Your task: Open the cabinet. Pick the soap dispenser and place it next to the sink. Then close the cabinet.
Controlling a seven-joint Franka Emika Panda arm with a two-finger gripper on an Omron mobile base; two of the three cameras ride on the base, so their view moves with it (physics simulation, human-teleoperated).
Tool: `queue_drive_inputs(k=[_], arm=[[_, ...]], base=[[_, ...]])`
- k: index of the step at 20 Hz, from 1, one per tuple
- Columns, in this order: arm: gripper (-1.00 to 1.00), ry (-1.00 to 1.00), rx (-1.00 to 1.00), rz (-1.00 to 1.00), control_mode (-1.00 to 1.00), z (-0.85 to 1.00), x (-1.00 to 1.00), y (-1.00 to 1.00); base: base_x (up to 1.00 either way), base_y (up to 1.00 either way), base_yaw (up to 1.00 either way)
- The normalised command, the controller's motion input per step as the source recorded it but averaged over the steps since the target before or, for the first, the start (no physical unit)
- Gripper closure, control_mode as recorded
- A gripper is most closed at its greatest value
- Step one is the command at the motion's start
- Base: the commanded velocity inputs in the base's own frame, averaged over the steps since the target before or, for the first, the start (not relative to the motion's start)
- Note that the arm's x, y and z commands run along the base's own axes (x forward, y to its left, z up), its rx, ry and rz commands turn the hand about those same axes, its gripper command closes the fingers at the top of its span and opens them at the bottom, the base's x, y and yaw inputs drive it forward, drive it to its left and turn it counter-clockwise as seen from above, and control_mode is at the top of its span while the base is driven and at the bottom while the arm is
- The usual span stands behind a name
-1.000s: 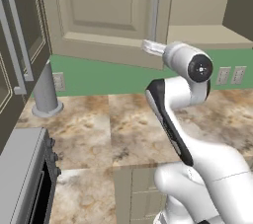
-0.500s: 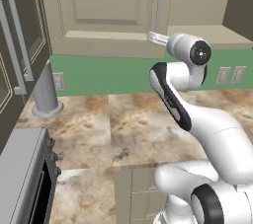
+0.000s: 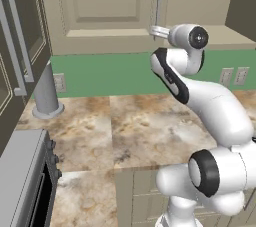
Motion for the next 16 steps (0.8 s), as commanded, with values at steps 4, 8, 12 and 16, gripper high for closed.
queue_drive_inputs(k=[4,8,12,16], arm=[[-1.00,0.08,-0.03,0.00,-1.00,-0.16,0.56,0.03],[-1.00,0.09,-0.06,0.00,-1.00,-0.21,0.59,0.10],[-1.00,0.17,-0.07,0.00,-1.00,-0.32,0.46,0.04],[-1.00,0.12,-0.09,0.00,-1.00,-0.21,0.21,-0.07]], base=[[0.00,0.00,0.00],[0.00,0.00,0.00],[0.00,0.00,0.00],[0.00,0.00,0.00]])
